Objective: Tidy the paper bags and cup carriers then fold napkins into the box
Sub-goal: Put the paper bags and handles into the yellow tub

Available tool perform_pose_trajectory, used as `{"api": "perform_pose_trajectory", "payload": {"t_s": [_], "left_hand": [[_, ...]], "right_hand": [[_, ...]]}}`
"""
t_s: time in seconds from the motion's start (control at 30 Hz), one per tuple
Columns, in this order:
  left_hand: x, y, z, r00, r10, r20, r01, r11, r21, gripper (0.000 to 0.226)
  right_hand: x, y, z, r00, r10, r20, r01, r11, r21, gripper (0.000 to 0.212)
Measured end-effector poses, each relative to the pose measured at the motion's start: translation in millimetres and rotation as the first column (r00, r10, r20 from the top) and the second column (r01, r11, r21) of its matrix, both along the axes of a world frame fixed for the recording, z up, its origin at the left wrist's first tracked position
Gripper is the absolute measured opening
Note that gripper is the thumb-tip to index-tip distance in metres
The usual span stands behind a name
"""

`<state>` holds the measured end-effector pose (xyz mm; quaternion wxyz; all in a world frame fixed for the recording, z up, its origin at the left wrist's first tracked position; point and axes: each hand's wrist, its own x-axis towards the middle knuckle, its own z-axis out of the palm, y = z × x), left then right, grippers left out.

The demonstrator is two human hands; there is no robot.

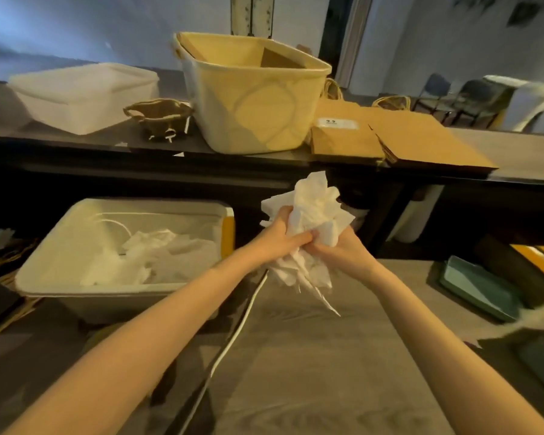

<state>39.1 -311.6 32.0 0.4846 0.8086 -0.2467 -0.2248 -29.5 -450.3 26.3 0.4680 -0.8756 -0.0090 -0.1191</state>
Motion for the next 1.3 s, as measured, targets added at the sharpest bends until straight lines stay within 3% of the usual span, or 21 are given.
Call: {"api": "perform_pose_trajectory", "payload": {"t_s": [0.23, 0.3, 0.4, 0.57, 0.7, 0.83, 0.97, 1.1, 1.3], "left_hand": [[19, -15, -39, 0.982, 0.047, -0.183, -0.03, 0.995, 0.091, 0.078], [23, -19, -48, 0.981, 0.08, -0.176, -0.064, 0.994, 0.091, 0.07], [32, -29, -64, 0.981, 0.108, -0.16, -0.092, 0.99, 0.109, 0.062], [50, -41, -88, 0.983, 0.104, -0.154, -0.062, 0.965, 0.253, 0.076], [56, -46, -94, 0.982, 0.14, -0.126, -0.099, 0.953, 0.287, 0.074], [57, -47, -86, 0.986, 0.141, -0.084, -0.111, 0.952, 0.285, 0.066], [52, -43, -64, 0.985, 0.167, -0.043, -0.154, 0.963, 0.219, 0.043], [40, -26, -39, 0.975, 0.191, -0.11, -0.179, 0.978, 0.11, 0.021], [13, 47, -9, 0.917, 0.36, -0.17, -0.362, 0.932, 0.019, 0.018]], "right_hand": [[28, -17, -57, 0.983, -0.081, -0.165, 0.083, 0.997, 0.002, 0.029], [37, -20, -76, 0.972, -0.099, -0.213, 0.101, 0.995, 0.0, 0.037], [52, -27, -101, 0.94, -0.161, -0.302, 0.148, 0.987, -0.065, 0.065], [61, -37, -106, 0.832, -0.297, -0.469, 0.26, 0.955, -0.143, 0.077], [59, -51, -107, 0.81, -0.255, -0.529, 0.239, 0.966, -0.099, 0.086], [55, -58, -91, 0.832, -0.256, -0.492, 0.2, 0.966, -0.165, 0.073], [51, -48, -69, 0.855, -0.308, -0.417, 0.235, 0.947, -0.218, 0.054], [46, -25, -47, 0.898, -0.246, -0.365, 0.226, 0.969, -0.098, 0.038], [47, 42, -31, 0.936, -0.047, -0.349, 0.095, 0.988, 0.121, 0.03]]}}
